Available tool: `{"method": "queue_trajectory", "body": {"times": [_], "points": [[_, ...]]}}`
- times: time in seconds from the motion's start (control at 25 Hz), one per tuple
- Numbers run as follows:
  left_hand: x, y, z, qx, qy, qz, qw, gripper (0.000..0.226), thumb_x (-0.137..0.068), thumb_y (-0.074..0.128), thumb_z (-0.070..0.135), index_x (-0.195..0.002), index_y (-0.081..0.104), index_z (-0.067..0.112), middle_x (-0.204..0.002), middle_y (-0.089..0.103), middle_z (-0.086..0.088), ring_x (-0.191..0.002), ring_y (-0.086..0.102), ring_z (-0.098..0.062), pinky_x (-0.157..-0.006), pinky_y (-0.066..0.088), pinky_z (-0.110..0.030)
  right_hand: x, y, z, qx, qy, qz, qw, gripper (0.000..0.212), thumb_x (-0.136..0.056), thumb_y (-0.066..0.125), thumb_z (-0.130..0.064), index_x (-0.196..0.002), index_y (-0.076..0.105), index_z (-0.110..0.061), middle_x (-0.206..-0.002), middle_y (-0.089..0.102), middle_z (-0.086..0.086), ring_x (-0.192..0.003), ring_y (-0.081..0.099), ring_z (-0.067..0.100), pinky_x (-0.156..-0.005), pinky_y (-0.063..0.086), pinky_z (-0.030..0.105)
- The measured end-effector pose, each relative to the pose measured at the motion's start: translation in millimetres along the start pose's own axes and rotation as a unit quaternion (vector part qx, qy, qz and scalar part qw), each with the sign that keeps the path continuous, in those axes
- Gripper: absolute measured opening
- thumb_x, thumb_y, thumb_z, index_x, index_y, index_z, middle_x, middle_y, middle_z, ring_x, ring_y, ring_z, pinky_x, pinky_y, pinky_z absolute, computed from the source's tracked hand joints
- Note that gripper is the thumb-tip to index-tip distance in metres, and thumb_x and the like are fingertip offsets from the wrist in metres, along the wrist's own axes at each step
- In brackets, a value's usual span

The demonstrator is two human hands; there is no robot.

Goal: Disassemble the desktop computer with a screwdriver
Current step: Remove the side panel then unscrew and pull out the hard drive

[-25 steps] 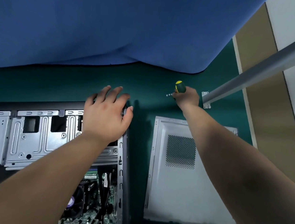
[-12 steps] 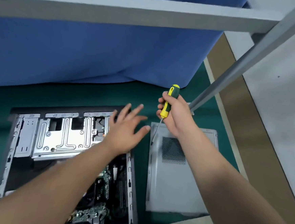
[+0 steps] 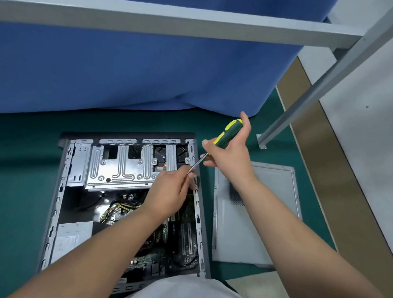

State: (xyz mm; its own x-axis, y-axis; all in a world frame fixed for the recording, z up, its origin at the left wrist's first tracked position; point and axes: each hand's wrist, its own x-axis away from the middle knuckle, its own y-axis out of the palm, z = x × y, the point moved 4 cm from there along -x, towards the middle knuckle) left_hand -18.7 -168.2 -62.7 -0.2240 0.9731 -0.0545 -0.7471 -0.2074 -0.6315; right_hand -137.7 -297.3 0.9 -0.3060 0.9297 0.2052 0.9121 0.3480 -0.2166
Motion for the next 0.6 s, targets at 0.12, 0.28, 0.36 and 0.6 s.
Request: {"method": "queue_trajectory", "body": {"times": [0.12, 0.28, 0.36, 0.6], "points": [[-1.5, -8.3, -7.4, -0.074, 0.043, -0.014, 0.996, 0.035, -0.107, 0.036, 0.046, -0.123, 0.060, 0.025, -0.106, 0.072, 0.013, -0.100, 0.068, -0.016, -0.090, 0.048, -0.038, 3.2, 2.0, -1.8, -0.003, -0.011, -0.003, 1.000, 0.094, -0.082, 0.076, -0.011, -0.139, 0.020, -0.060, -0.097, 0.065, 0.005, -0.068, 0.076, 0.022, -0.069, 0.065, 0.044], [-4.3, -15.2, -41.2, -0.220, 0.030, -0.122, 0.967, 0.072, -0.094, 0.046, 0.070, -0.157, 0.031, 0.036, -0.166, 0.023, 0.016, -0.156, 0.014, -0.009, -0.124, 0.012, -0.039, 1.2, -2.4, -9.7, 0.049, -0.081, 0.040, 0.995, 0.084, -0.084, 0.068, -0.010, -0.136, 0.024, -0.059, -0.084, 0.071, 0.003, -0.062, 0.076, 0.023, -0.073, 0.065, 0.046], [-2.0, -13.8, -52.5, -0.270, 0.024, -0.169, 0.948, 0.085, -0.090, 0.045, 0.074, -0.162, 0.017, 0.037, -0.171, -0.003, 0.014, -0.157, -0.008, -0.006, -0.128, -0.001, -0.039, 1.4, -2.5, -13.1, 0.066, -0.099, 0.051, 0.992, 0.082, -0.085, 0.066, -0.010, -0.135, 0.024, -0.059, -0.080, 0.072, 0.000, -0.063, 0.075, 0.022, -0.076, 0.063, 0.050], [-6.9, -15.9, -65.2, -0.233, 0.033, -0.222, 0.946, 0.089, -0.084, 0.046, 0.051, -0.163, 0.009, 0.037, -0.167, -0.024, 0.015, -0.153, -0.025, -0.005, -0.122, -0.020, -0.034, -7.5, 12.8, -14.3, 0.095, -0.137, 0.042, 0.985, 0.081, -0.087, 0.066, -0.012, -0.141, 0.021, -0.052, -0.088, 0.070, -0.001, -0.078, 0.074, 0.027, -0.081, 0.060, 0.051]]}}
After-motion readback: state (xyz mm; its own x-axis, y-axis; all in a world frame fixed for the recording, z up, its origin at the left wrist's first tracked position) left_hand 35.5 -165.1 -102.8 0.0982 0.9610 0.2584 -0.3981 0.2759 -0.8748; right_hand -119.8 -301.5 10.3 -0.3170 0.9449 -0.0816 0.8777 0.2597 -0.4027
